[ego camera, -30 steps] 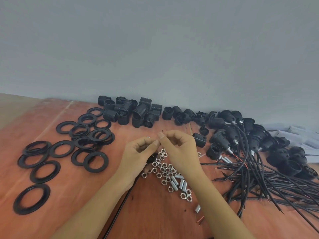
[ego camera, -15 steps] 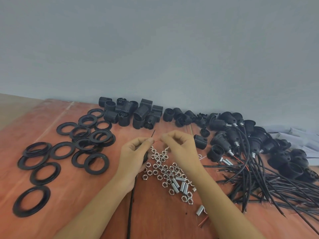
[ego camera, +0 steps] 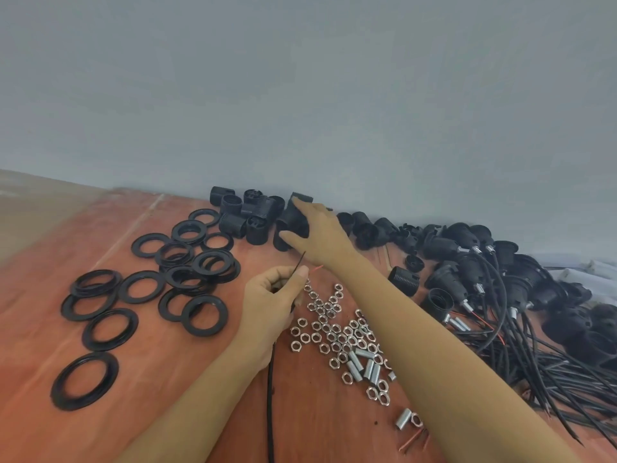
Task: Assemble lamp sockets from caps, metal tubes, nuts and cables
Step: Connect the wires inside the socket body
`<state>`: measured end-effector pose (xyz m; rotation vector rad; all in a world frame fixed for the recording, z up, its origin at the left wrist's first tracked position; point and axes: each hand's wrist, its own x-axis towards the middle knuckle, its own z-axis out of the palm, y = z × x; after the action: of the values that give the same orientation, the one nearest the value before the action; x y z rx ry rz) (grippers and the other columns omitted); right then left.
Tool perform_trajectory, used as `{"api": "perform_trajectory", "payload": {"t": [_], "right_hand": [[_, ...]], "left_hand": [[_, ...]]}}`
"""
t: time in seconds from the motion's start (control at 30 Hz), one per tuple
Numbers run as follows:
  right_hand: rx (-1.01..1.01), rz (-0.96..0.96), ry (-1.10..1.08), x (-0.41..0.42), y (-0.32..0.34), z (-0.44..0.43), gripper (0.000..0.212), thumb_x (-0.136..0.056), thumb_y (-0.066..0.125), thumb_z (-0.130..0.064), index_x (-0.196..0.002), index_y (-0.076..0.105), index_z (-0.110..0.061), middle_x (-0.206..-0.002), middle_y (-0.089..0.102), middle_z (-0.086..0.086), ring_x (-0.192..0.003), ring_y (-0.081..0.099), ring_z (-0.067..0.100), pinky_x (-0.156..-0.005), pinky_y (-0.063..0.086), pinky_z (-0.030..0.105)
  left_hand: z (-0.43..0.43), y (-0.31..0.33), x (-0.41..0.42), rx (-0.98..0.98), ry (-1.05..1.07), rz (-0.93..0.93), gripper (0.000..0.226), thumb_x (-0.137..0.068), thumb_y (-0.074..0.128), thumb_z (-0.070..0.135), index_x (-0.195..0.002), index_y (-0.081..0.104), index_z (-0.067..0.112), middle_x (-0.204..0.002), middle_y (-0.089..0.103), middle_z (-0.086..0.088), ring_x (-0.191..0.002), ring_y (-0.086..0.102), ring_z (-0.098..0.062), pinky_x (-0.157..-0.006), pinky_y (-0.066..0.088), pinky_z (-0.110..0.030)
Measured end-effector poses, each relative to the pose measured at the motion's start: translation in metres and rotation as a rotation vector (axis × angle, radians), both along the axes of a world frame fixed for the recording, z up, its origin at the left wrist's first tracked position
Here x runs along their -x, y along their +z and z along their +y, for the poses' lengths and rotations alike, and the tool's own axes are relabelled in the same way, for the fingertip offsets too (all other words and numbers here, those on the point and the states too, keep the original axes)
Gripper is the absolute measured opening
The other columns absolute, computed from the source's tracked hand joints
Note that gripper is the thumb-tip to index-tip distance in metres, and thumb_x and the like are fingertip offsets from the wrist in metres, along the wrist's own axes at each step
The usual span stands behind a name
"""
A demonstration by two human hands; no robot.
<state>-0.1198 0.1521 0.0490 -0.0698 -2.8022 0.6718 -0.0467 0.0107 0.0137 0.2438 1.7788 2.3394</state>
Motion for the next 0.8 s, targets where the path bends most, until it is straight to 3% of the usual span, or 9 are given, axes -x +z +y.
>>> {"api": "perform_trajectory", "payload": {"t": [0.1,0.17,0.23,0.3,0.33,0.43,0.53,0.63,0.8], "right_hand": [[-0.001,0.066,-0.031,0.003,-0.001,-0.005,0.062,-0.092,0.063,-0.040,-0.147,0.041,-0.019,-0.139,0.056,0.007,-0.124,0.051,0.027,-0.100,0.044,0.041],[0.187,0.193,-0.099,-0.005,0.001,-0.008,0.057,-0.090,0.066,-0.041,-0.138,0.051,-0.016,-0.125,0.064,0.002,-0.106,0.060,0.016,-0.091,0.048,0.029],[0.542,0.276,-0.193,-0.020,0.007,-0.009,0.044,-0.089,0.069,-0.038,-0.124,0.063,-0.012,-0.108,0.070,-0.001,-0.089,0.064,0.010,-0.081,0.051,0.018],[1.003,0.271,-0.214,-0.043,0.013,-0.007,0.019,-0.092,0.067,-0.031,-0.099,0.074,-0.016,-0.092,0.076,0.003,-0.080,0.068,0.020,-0.069,0.057,0.023],[1.204,0.251,-0.206,-0.058,0.016,-0.005,0.017,-0.095,0.063,-0.029,-0.092,0.076,-0.018,-0.087,0.076,0.005,-0.074,0.068,0.023,-0.059,0.057,0.023],[1.656,0.168,-0.218,-0.101,0.019,0.004,0.027,-0.095,0.059,-0.032,-0.113,0.069,-0.015,-0.096,0.074,0.014,-0.065,0.068,0.020,-0.046,0.050,0.021],[1.794,0.109,-0.191,-0.135,0.013,0.009,0.051,-0.080,0.066,-0.041,-0.118,0.066,-0.007,-0.102,0.070,0.016,-0.068,0.066,0.017,-0.052,0.051,0.022],[1.803,0.075,-0.164,-0.156,0.004,0.009,0.039,-0.078,0.070,-0.041,-0.096,0.076,-0.007,-0.092,0.070,0.013,-0.072,0.067,0.017,-0.058,0.055,0.021],[1.943,0.009,-0.184,-0.167,-0.005,-0.001,0.046,-0.079,0.066,-0.050,-0.081,0.078,-0.006,-0.079,0.068,0.012,-0.059,0.062,0.013,-0.050,0.054,0.017]], "left_hand": [[-0.001,0.000,0.000,0.011,0.009,0.030,0.017,-0.092,0.065,0.019,-0.080,0.070,0.009,-0.051,0.045,0.001,-0.037,0.031,-0.003,-0.037,0.027,-0.013],[-0.001,0.000,0.000,0.017,0.014,0.037,0.017,-0.092,0.065,0.020,-0.080,0.070,0.010,-0.052,0.045,0.001,-0.038,0.031,-0.003,-0.038,0.028,-0.012],[-0.002,-0.001,0.001,0.015,0.013,0.029,0.017,-0.092,0.066,0.022,-0.081,0.070,0.009,-0.052,0.046,0.001,-0.039,0.031,-0.003,-0.038,0.027,-0.012],[-0.002,-0.002,0.001,0.021,0.003,0.025,0.018,-0.092,0.066,0.023,-0.082,0.070,0.008,-0.052,0.047,0.002,-0.040,0.032,-0.003,-0.038,0.027,-0.012],[-0.002,-0.002,0.001,0.026,-0.001,0.024,0.018,-0.092,0.065,0.023,-0.082,0.070,0.009,-0.052,0.047,0.002,-0.040,0.032,-0.004,-0.038,0.028,-0.013],[-0.002,-0.003,0.001,0.039,-0.004,0.046,0.018,-0.092,0.066,0.024,-0.081,0.070,0.010,-0.052,0.048,0.003,-0.041,0.034,-0.003,-0.039,0.029,-0.011],[-0.001,-0.002,-0.002,0.103,0.002,0.147,0.014,-0.091,0.066,0.024,-0.079,0.071,0.016,-0.052,0.049,0.007,-0.042,0.037,-0.001,-0.042,0.033,-0.011],[0.001,-0.002,-0.007,0.210,0.035,0.286,0.009,-0.089,0.069,0.024,-0.080,0.070,0.024,-0.052,0.046,0.014,-0.047,0.040,-0.001,-0.046,0.037,-0.012],[0.004,0.001,-0.018,0.252,0.014,0.414,0.008,-0.088,0.069,0.028,-0.081,0.068,0.030,-0.053,0.049,0.015,-0.048,0.044,0.000,-0.048,0.037,-0.011]]}}
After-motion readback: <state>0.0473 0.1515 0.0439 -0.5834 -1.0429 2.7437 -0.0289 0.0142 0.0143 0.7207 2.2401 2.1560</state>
